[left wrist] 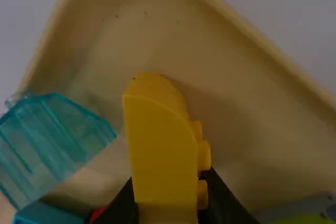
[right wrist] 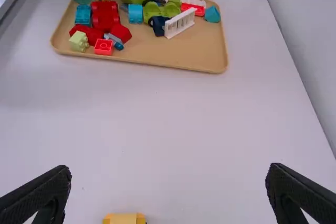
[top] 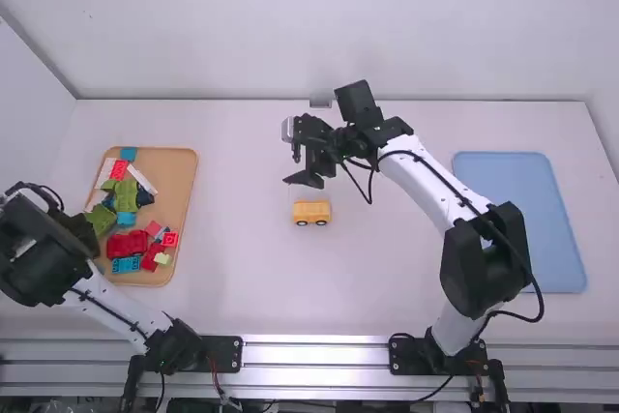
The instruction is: Assemble lego blocks to make yellow taxi
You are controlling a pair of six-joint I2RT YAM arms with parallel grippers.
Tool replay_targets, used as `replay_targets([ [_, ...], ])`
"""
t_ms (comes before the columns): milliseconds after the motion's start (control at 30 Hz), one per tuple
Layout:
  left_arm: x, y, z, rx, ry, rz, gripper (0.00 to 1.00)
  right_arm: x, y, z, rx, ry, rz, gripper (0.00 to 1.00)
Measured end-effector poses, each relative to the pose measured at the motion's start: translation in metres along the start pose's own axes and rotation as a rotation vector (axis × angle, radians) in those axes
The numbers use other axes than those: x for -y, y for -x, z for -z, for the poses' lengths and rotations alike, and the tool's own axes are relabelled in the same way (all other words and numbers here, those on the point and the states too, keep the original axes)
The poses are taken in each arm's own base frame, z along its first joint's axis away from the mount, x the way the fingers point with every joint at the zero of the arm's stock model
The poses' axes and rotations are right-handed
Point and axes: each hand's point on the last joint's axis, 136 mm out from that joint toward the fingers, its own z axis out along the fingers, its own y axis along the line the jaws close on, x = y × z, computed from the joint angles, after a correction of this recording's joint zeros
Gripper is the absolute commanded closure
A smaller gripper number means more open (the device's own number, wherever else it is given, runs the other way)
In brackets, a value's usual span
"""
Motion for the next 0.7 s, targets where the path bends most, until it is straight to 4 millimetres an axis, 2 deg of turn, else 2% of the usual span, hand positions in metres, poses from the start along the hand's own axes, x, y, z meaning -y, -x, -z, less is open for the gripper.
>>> replay_targets([
  [200,0.019,0.000,0.021,-0.018,-0.048,-0.120,0.98,0.002,0.000,0.000,-0.002,-0.010,0.008,0.02],
  [300,0.015,0.000,0.026,-0.016,-0.048,-0.144,0.98,0.003,0.000,0.000,-0.001,-0.011,0.009,0.01],
  [400,0.020,0.001,0.038,0.015,-0.123,-0.178,0.98,0.005,0.002,0.000,0.006,-0.022,0.007,0.02],
  [500,0.025,-0.004,0.070,0.090,-0.295,-0.249,0.98,0.012,0.007,0.000,0.021,-0.047,-0.017,0.01],
  [533,0.027,-0.005,0.073,0.100,-0.317,-0.260,0.98,0.013,0.007,0.000,0.022,-0.048,-0.021,0.02],
  [600,0.034,-0.018,0.095,0.148,-0.455,-0.355,0.98,0.015,0.009,0.001,0.029,-0.056,-0.039,0.01],
  [633,0.041,-0.037,0.117,0.181,-0.583,-0.466,0.98,0.016,0.009,0.001,0.033,-0.060,-0.052,0.01],
  [700,0.047,-0.064,0.138,0.208,-0.718,-0.611,0.98,0.019,0.010,0.002,0.039,-0.068,-0.070,0.02],
])
